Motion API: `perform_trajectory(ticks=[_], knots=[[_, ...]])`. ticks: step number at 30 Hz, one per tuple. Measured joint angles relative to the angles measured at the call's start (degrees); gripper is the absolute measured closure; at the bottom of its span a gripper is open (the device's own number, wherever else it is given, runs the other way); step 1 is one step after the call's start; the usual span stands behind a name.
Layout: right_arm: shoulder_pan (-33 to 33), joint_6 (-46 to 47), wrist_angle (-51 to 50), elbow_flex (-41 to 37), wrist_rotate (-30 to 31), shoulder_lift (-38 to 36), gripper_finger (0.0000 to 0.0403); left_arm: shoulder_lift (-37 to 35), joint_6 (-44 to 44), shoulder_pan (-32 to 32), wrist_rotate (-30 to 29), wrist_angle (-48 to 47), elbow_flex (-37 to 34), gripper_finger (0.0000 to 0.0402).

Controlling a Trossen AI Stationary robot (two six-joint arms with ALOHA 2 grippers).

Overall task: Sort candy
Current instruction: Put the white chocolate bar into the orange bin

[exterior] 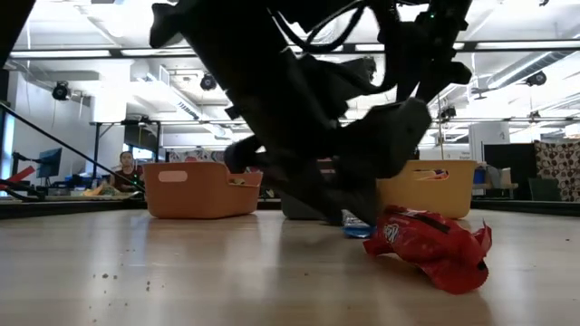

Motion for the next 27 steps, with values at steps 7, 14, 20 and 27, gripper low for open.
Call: perform_trajectory(ticks=[7,14,20,27], knots=[[0.0,0.0,0.1,0.0,0.0,0.0,0.0207,1.7,-3.0,0.0,3.3,-0.5,1.2,0.0259],[0.0,0.0,0.3,-0.1,0.1,0.0,0.0207,1.5,-3.2,0.0,4.9,-4.1,1.7,0.0336],[0.0,0.1,2.0,-0.5,0.5,0.0,0.0206,0.2,-3.2,-0.1,6.1,-5.4,1.5,0.036],[0.0,0.2,6.6,-1.1,0.5,0.0,0.0207,-2.1,-3.2,-0.1,7.3,-10.3,1.3,0.0364]])
